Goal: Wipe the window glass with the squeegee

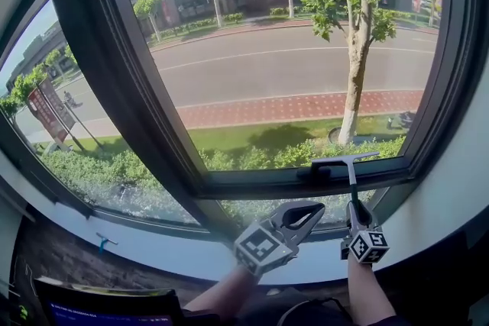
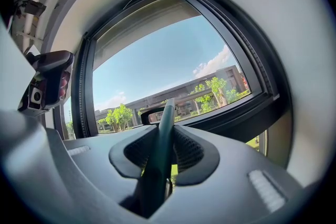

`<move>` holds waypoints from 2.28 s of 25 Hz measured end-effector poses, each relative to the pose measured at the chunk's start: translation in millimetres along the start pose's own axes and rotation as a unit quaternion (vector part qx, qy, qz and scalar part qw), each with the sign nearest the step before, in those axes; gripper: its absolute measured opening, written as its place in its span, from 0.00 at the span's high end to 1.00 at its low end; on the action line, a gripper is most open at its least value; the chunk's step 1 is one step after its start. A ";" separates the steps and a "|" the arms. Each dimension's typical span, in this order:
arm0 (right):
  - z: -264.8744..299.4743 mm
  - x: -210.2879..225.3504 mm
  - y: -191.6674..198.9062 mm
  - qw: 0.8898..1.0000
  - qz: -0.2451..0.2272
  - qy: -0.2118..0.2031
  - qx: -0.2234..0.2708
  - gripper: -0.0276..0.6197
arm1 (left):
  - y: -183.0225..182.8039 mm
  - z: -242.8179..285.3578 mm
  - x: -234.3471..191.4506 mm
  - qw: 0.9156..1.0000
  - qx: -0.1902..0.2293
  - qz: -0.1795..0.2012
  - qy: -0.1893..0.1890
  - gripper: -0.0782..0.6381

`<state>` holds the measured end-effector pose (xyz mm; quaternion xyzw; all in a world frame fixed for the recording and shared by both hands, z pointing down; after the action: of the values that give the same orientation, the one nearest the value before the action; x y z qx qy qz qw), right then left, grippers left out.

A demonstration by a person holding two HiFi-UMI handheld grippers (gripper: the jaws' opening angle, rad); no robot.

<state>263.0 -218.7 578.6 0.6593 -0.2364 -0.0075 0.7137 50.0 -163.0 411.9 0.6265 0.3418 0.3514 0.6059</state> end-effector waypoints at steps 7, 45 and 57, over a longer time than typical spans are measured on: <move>-10.5 -2.7 -20.1 0.999 -0.015 -0.030 0.012 0.80 | -2.0 3.5 13.1 1.000 0.001 -0.002 -0.017 0.89; 61.6 -214.3 -228.4 0.940 -0.124 -0.142 0.285 0.80 | -42.2 -98.4 -56.6 0.998 0.056 0.039 -0.003 0.89; 76.1 -277.2 -296.0 0.915 -0.155 -0.096 0.361 0.80 | -47.2 -142.8 -74.5 0.995 0.087 0.041 0.026 0.89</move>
<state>79.5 -239.3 209.6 0.8965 -0.1852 -0.0956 0.3910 -110.9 -151.0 365.5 0.6809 0.3606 0.3616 0.5250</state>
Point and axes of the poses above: the fingertips, and each gripper's own axes: z forward along the fingers, x to its right, y out of its underside, the point moved 8 cm from there along -z, backward along the fingers, and after that the axes turned 1 degree about y, right-handed, at the moved point
